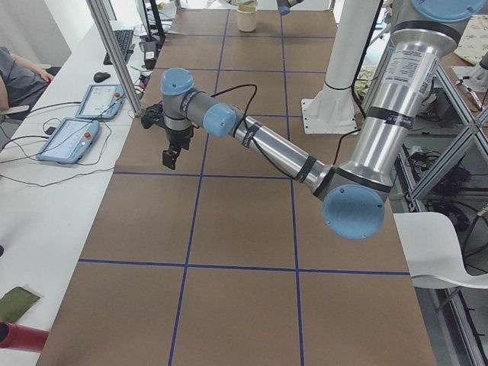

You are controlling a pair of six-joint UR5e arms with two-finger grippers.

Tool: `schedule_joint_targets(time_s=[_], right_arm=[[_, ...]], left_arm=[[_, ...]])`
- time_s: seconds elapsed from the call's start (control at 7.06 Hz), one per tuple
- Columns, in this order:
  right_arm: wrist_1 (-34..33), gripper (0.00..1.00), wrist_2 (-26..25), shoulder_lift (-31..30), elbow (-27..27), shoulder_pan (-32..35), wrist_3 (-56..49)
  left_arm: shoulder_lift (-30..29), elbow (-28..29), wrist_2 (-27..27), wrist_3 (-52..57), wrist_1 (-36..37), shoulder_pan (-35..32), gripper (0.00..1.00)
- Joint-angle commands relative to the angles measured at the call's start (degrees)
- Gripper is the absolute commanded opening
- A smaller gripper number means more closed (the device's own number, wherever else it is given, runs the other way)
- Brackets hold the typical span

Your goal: Left arm hands cup to right arm to dump lemon

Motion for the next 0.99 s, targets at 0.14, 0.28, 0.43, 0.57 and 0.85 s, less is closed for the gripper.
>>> schedule_joint_targets(time_s=[0.14, 0.28, 0.43, 0.57, 0.85], right_arm=[[-17.64, 0.18, 0.67, 2.04, 7.23, -0.25, -38.91], [-20.64, 0.17, 0.67, 5.37, 7.42, -0.25, -45.9], [-22.5, 0.18, 0.76, 9.84, 7.16, -0.34, -49.27], [-22.78, 0.16, 0.85, 12.58, 6.9, -2.25, -51.31], [-26.62, 0.16, -0.11, 17.58, 6.98, -7.78, -51.77]], left_arm=[[0.09, 0.01, -3.34, 0.0, -0.08, 0.0, 1.0], [0.0, 0.01, -3.98, 0.0, -0.17, 0.0, 1.0], [0.0, 0.01, -4.77, 0.0, -0.17, 0.09, 1.0], [-0.09, 0.1, -4.77, -0.09, -0.43, 0.0, 1.0], [-0.61, 0.01, -4.69, -4.26, -1.22, 0.18, 1.0]])
